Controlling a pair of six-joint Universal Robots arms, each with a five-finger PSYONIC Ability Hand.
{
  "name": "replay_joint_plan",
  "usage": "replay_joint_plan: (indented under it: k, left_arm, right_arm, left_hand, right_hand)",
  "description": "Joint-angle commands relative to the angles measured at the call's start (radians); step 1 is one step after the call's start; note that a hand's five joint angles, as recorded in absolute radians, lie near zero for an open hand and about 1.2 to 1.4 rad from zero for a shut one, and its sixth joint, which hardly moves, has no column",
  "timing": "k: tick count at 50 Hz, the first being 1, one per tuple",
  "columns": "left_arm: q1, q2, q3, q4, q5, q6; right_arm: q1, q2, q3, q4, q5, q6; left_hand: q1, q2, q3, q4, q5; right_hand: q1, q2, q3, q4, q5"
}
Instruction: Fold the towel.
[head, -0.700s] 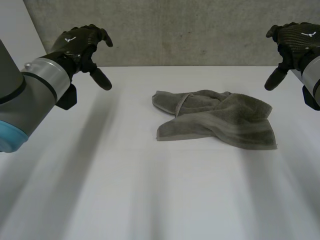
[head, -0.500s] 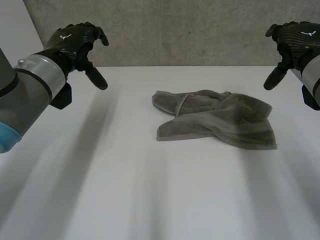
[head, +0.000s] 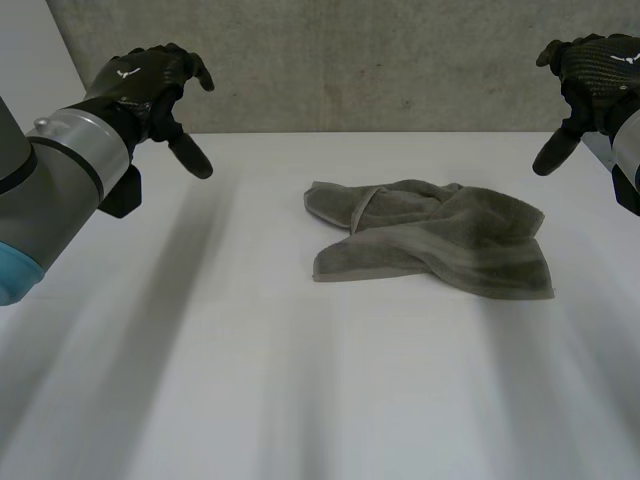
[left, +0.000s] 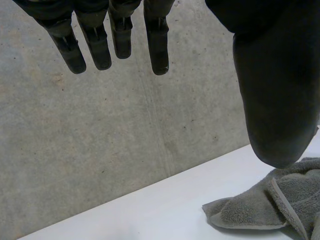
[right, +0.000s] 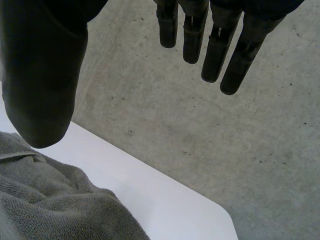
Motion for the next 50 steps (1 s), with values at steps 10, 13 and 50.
replay_joint_plan:
  k: [10, 13, 50]
  left_arm:
    - [0.000, -0.001, -0.013, 0.005, 0.011, -0.011]
    - [-0.009, -0.004, -0.025, 0.018, 0.016, -0.017]
    - [0.000, -0.077, -0.073, 0.216, 0.016, -0.005]
  right_arm:
    - [0.006, 0.006, 0.002, 0.004, -0.017, 0.003]
    - [0.011, 0.022, 0.000, 0.039, -0.067, -0.003]
    - [0.201, 0.620, -0.465, -0.052, -0.011, -0.132]
  left_hand:
    - [-0.065, -0.052, -0.066, -0.070, -0.036]
    - [-0.065, -0.052, -0.066, -0.070, -0.036]
    - [-0.065, -0.052, -0.066, -0.070, -0.036]
  right_hand:
    - [-0.048, -0.206, -0.192, -0.274, -0.060]
    - [-0.048, -0.206, -0.192, -0.274, -0.060]
    - [1.174, 1.016, 1.030, 0.947, 1.161]
